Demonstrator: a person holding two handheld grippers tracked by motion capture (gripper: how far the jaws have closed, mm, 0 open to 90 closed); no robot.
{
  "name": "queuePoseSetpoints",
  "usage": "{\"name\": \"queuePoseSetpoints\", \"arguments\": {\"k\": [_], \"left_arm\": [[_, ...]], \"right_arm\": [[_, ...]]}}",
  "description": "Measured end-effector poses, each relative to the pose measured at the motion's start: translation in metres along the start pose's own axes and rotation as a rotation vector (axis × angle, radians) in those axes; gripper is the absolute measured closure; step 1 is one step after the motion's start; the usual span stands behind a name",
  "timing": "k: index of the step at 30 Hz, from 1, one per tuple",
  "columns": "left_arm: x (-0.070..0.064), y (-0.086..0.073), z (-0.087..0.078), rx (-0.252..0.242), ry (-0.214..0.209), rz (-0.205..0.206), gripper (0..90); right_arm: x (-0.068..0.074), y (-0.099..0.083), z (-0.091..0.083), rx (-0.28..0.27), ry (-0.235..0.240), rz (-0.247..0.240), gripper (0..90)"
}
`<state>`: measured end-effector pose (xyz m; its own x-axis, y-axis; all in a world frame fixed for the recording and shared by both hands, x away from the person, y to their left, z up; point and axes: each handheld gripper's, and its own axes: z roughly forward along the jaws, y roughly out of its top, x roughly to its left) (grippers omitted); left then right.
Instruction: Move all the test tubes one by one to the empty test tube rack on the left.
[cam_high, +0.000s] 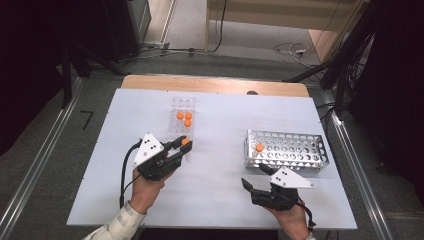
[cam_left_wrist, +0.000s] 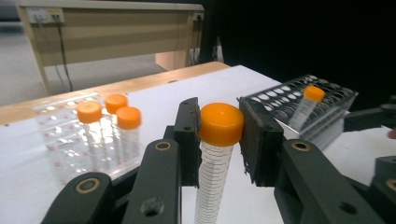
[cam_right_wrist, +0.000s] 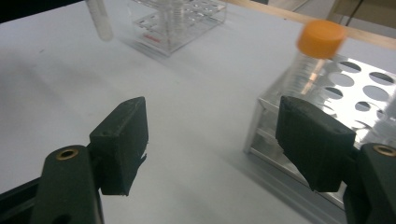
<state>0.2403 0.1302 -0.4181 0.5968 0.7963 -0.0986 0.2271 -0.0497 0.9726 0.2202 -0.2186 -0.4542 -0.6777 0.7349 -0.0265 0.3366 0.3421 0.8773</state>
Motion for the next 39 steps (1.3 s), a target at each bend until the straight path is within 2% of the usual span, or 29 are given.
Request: {"name": "queuePoseSetpoints", "arguments": {"k": [8, 16, 28, 39], "left_arm": [[0.017, 0.014, -0.001, -0.027, 0.059, -0.020, 69.9], [0.030, 0.023, 0.003, -0.049, 0.110, -0.032, 69.9], [0.046, 0.034, 0.031, -0.062, 0.181, -0.029, 69.9], [0.052, 0.031, 0.048, -0.036, 0.216, -0.035, 69.9]], "right_arm": [[-0.017, -0.007, -0.009, -0.001, -0.047, 0.038, 23.9], [-0.020, -0.007, -0.011, -0.009, -0.056, 0.048, 24.0], [-0.020, -0.008, -0.010, -0.004, -0.053, 0.053, 24.0], [-0.021, -0.009, -0.012, -0.008, -0.050, 0.056, 24.0]]}}
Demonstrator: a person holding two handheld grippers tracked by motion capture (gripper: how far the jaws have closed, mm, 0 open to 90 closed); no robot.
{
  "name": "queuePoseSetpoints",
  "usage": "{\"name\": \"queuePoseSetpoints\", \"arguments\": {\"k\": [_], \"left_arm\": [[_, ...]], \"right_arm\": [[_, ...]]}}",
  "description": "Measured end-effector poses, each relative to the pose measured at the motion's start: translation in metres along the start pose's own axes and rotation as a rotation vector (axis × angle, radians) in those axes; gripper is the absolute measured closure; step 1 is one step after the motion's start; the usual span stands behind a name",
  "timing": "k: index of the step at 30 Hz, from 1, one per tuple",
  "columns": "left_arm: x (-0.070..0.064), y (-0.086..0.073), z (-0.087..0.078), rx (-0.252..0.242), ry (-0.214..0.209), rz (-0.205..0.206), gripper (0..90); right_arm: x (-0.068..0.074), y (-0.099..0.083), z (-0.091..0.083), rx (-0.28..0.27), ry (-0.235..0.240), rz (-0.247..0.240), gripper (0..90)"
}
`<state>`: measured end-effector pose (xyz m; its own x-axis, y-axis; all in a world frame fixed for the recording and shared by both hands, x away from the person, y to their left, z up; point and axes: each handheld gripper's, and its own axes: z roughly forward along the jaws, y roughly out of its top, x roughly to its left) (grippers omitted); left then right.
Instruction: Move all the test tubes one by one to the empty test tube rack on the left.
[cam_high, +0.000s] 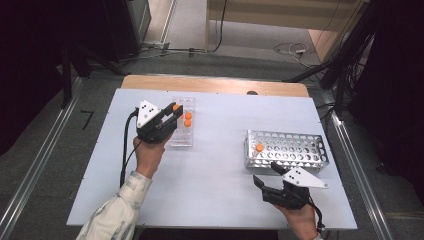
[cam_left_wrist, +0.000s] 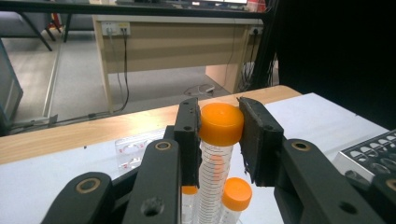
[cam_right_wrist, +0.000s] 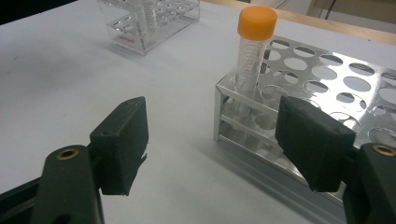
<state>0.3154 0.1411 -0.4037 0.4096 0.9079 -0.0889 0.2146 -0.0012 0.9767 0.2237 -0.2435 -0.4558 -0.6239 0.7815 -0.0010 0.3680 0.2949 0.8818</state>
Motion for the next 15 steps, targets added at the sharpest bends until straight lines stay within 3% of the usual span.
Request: {"name": "queuePoseSetpoints", "arguments": {"k": [15], "left_arm": [[0.001, -0.014, 0.012, 0.059, 0.015, 0.011, 69.7]], "right_arm": [[0.000, -0.001, 0.000, 0.005, 0.003, 0.002, 24.0]]}}
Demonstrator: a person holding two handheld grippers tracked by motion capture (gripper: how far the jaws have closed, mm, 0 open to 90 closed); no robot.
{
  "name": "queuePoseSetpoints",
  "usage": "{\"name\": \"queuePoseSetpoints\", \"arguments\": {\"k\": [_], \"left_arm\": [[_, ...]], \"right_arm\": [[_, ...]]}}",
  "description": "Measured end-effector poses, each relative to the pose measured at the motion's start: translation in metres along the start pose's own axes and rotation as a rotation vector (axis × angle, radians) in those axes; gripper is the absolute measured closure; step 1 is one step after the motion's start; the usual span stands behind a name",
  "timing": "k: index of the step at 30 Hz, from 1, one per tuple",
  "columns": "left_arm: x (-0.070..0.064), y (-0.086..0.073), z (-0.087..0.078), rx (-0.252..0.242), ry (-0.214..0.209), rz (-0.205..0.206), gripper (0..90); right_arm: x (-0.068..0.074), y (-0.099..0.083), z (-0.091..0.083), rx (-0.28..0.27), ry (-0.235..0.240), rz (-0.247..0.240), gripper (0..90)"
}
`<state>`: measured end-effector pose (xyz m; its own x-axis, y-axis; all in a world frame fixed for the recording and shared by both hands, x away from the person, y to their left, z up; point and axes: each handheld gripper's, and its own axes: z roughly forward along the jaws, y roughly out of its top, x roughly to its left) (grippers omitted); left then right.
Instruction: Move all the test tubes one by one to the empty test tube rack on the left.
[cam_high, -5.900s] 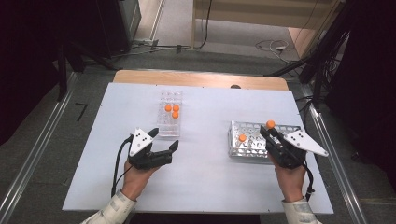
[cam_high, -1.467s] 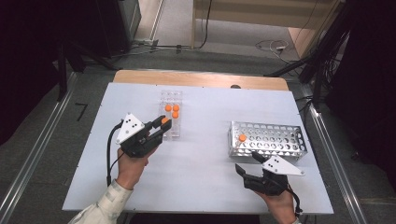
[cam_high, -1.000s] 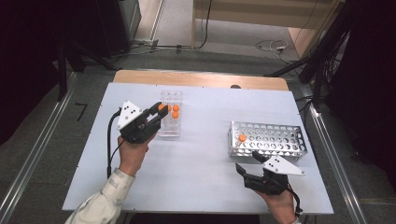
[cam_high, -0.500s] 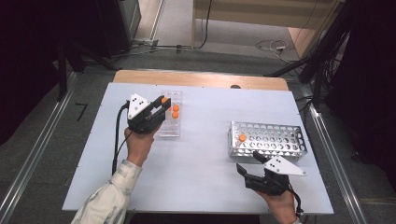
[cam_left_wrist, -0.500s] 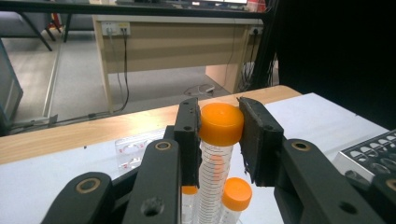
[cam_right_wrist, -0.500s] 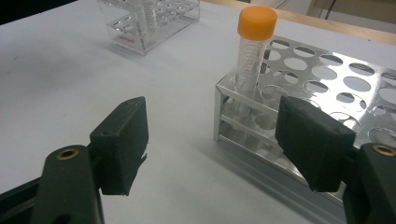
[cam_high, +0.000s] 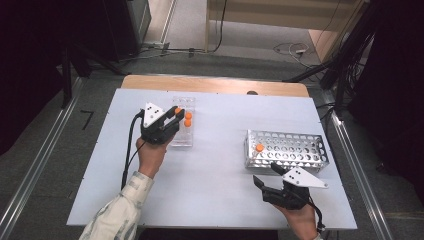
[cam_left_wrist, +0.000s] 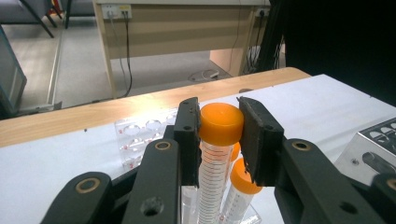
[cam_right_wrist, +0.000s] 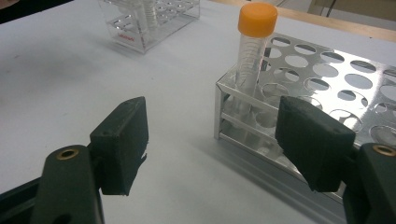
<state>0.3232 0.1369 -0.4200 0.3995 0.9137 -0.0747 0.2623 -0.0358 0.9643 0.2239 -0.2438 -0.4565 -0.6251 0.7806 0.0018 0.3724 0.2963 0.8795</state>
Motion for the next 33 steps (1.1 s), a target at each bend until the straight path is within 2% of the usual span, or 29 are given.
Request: {"name": "queuePoseSetpoints", "arguments": {"k": [9, 20, 23, 27, 30, 33], "left_arm": [[0.002, -0.008, 0.003, 0.015, -0.002, -0.020, 68.7], [0.001, -0.004, -0.005, -0.006, -0.022, -0.035, 63.1], [0.000, -0.003, -0.011, -0.012, -0.037, -0.056, 53.9], [-0.005, -0.004, -0.022, -0.013, -0.030, -0.067, 30.5], [-0.010, -0.009, -0.031, 0.001, -0.040, -0.076, 22.4], [-0.016, -0.019, -0.040, 0.008, -0.044, -0.066, 20.3]], "right_arm": [[0.000, 0.000, 0.000, 0.002, -0.002, 0.000, 24.1], [0.000, 0.000, 0.000, 0.002, -0.005, 0.001, 24.1], [0.000, 0.000, 0.000, 0.001, -0.009, 0.005, 24.2], [-0.002, -0.001, 0.000, -0.001, -0.017, 0.005, 24.3], [-0.003, -0.001, 0.001, -0.006, -0.025, 0.012, 24.6], [-0.004, -0.001, 0.004, -0.013, -0.044, 0.013, 25.5]]}}
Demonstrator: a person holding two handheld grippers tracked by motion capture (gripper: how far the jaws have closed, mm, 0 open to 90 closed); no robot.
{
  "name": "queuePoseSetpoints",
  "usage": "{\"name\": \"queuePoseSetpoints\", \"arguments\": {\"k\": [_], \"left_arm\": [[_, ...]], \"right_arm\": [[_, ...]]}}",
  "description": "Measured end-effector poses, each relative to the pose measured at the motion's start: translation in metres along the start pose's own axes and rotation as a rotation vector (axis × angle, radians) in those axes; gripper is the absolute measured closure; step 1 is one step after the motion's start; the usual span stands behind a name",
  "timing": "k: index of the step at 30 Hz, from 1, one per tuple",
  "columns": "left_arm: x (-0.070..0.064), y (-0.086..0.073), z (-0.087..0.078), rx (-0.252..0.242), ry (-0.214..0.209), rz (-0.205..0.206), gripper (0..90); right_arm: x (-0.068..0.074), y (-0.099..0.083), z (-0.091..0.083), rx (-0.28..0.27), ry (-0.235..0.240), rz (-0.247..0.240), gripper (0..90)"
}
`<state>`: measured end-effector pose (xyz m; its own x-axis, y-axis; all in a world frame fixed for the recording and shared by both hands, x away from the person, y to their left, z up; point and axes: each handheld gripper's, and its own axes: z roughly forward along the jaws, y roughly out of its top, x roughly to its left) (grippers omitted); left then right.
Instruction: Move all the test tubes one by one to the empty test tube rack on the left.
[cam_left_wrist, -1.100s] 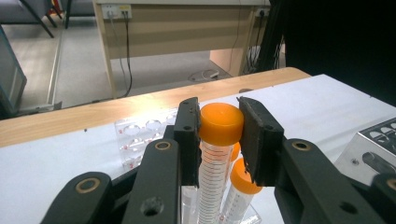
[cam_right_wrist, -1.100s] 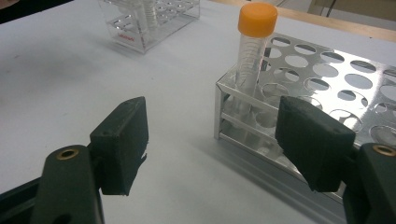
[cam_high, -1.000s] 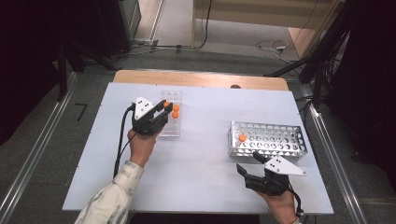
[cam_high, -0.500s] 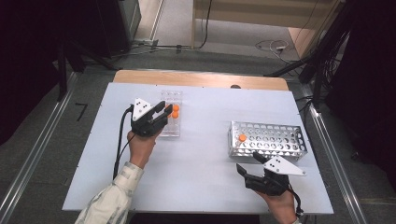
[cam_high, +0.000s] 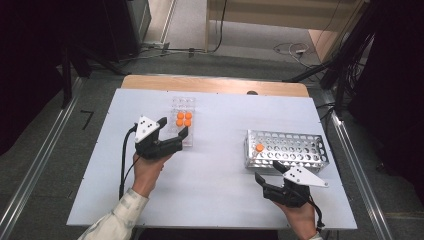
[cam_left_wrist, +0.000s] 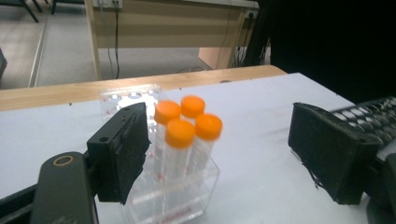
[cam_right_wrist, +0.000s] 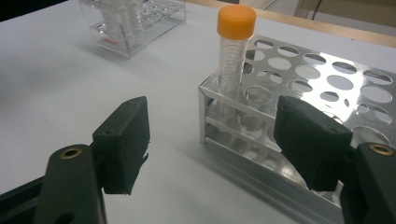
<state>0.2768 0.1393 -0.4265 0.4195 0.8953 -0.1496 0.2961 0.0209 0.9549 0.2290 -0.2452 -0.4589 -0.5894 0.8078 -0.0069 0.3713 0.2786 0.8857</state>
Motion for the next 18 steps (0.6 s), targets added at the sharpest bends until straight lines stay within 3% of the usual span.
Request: {"name": "queuePoseSetpoints", "arguments": {"k": [4, 8, 18], "left_arm": [[-0.006, -0.016, -0.009, 0.015, -0.007, 0.011, 20.3], [-0.011, -0.027, -0.015, 0.035, -0.016, 0.026, 20.3], [-0.021, -0.037, -0.021, 0.056, -0.040, 0.058, 20.3]], "right_arm": [[-0.002, 0.002, 0.008, -0.025, -0.026, 0.009, 32.1], [-0.005, 0.007, 0.017, -0.048, -0.023, 0.015, 39.5], [-0.008, 0.015, 0.045, -0.050, -0.038, 0.010, 51.9]]}}
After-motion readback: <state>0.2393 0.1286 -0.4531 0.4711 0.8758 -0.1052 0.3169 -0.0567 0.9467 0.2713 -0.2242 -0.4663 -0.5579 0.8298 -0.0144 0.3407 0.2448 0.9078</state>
